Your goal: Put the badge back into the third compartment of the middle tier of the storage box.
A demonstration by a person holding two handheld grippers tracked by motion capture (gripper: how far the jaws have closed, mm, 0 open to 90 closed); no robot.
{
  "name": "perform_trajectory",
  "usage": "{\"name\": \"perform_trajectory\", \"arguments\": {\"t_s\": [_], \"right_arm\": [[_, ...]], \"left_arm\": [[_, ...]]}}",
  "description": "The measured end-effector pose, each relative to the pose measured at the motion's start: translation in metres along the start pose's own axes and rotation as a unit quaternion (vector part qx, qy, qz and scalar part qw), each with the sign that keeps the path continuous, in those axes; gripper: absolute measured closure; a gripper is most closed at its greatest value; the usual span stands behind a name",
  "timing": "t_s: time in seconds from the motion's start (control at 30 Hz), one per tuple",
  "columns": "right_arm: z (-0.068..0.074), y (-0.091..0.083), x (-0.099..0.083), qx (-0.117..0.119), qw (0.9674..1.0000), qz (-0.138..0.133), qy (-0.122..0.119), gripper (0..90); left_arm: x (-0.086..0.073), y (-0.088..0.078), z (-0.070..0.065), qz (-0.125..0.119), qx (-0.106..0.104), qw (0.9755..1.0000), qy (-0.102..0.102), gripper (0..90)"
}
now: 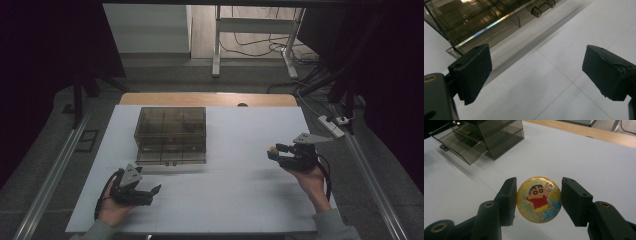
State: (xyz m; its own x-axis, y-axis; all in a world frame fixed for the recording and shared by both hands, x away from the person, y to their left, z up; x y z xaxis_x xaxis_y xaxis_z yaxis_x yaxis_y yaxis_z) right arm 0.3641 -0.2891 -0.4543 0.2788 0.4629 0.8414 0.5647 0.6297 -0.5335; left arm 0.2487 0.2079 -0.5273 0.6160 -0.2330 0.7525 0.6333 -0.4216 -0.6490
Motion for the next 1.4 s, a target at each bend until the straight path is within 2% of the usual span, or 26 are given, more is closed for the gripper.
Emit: {"name": "perform_trajectory", "arguments": {"t_s": [0.13, 0.43, 1.03, 1.4], "right_arm": [[0.005, 0.0, 0.006, 0.007, 0.9999, -0.015, 0.0, 47.1], [0.015, 0.004, 0.014, 0.019, 0.9994, -0.029, -0.005, 47.1], [0.037, 0.023, 0.028, 0.038, 0.9982, -0.034, -0.032, 47.1], [0.045, 0.033, 0.035, 0.05, 0.9974, -0.035, -0.037, 47.1]], "left_arm": [[0.0, 0.0, 0.0, 0.001, 0.0, 1.0, 0.0, 9.2], [0.0, 0.001, 0.0, 0.002, 0.001, 1.0, 0.001, 9.2], [0.0, 0.001, 0.0, 0.002, 0.001, 1.0, 0.001, 9.2], [0.0, 0.002, 0.0, 0.003, 0.002, 1.0, 0.001, 9.2]]}}
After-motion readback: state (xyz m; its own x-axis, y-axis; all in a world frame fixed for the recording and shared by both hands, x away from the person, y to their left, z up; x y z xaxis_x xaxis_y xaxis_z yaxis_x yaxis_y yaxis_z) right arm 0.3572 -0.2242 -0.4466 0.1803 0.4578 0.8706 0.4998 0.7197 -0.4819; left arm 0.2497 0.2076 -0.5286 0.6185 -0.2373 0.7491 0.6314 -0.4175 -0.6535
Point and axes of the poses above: each handheld gripper's, and its own axes: y roughly forward along the jaws, x roughly out of its top, z roughly to its left, the point moved 1 cm from there along y, roughly forward along the jaws, and after that the axes turned 12 degrees about -y, right-handed, at the moved point
